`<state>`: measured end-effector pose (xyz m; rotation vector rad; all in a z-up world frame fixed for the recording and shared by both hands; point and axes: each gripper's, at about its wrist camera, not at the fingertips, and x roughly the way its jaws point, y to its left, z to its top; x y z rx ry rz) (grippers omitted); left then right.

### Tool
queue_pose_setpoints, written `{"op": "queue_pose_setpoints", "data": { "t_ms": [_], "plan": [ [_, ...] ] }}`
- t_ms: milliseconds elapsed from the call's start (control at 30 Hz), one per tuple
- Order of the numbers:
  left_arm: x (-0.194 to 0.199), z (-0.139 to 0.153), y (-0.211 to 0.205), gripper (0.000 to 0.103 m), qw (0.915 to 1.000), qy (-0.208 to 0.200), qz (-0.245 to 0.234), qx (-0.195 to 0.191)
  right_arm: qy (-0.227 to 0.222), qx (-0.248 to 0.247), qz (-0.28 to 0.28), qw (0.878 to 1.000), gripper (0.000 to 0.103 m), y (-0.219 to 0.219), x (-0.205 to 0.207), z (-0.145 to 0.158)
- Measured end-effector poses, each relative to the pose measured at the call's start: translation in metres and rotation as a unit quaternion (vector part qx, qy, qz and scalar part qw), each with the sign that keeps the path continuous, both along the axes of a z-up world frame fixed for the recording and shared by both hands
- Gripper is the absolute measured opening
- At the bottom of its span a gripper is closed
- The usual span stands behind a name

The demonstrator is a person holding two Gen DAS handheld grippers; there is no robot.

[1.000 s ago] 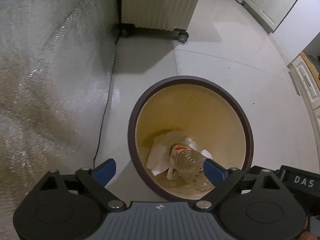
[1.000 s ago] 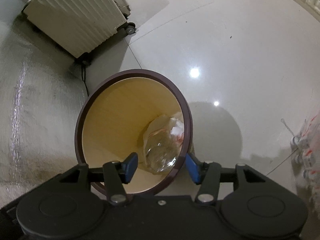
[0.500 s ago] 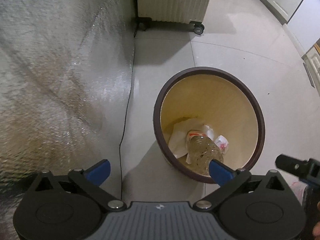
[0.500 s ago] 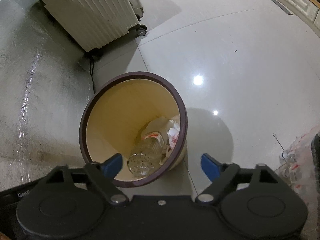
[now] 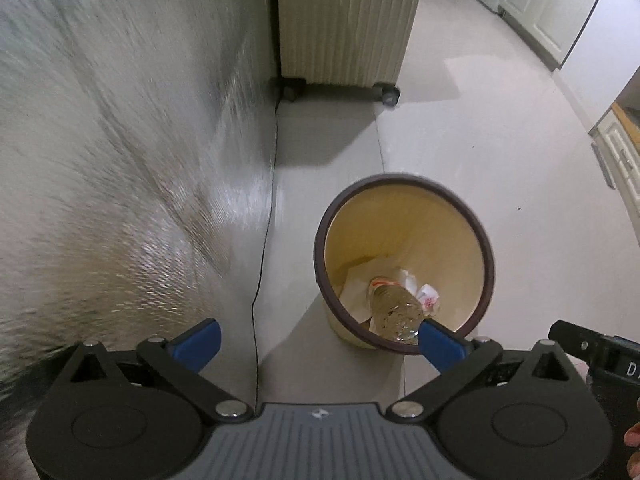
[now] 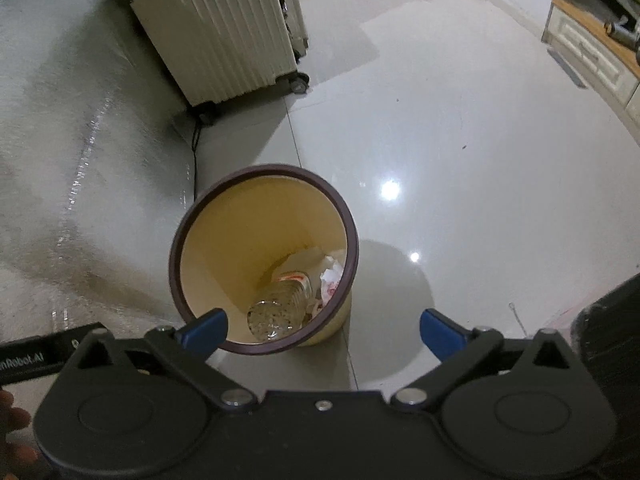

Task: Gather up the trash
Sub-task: 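Move both open tools back up toward the table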

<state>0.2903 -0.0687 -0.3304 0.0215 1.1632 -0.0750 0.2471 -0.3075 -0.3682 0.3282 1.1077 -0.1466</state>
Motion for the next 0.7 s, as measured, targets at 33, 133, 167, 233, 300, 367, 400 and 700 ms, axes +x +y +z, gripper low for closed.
{"op": "queue_pose_setpoints", "data": {
  "t_ms": [33,133,167,233,300,367,400,700],
  "plan": [
    [-0.004,0.007,0.000,0.103,1.0000,-0.006,-0.001,-0.001,-0.004,-0.002,0.001,1.000,0.103,0.000,-0.004,0.006],
    [-0.019,0.030,0.000,0.103,0.9997,-0.023,-0.007,-0.004,-0.019,-0.008,0.000,1.000,0.103,-0.002,-0.018,0.027],
    [-0.023,0.037,0.000,0.103,0.9996,-0.028,-0.009,-0.005,-0.024,-0.010,-0.002,1.000,0.103,-0.003,-0.022,0.033],
    [-0.032,0.051,0.000,0.103,0.9990,-0.040,-0.016,-0.007,-0.034,-0.013,-0.004,0.999,0.103,-0.006,-0.032,0.046],
    [-0.042,0.065,-0.001,0.103,0.9984,-0.053,-0.021,-0.008,-0.043,-0.016,-0.004,0.999,0.103,-0.007,-0.043,0.058],
    [-0.051,0.077,-0.002,0.103,0.9975,-0.064,-0.026,-0.010,-0.053,-0.020,-0.003,0.998,0.103,-0.008,-0.053,0.069],
    [-0.056,0.083,-0.003,0.103,0.9970,-0.070,-0.029,-0.011,-0.057,-0.021,-0.002,0.998,0.103,-0.008,-0.058,0.075],
    [-0.099,0.141,-0.002,0.103,0.9910,-0.123,-0.048,-0.026,-0.099,-0.032,-0.013,0.994,0.103,-0.007,-0.101,0.133]
  ]
}}
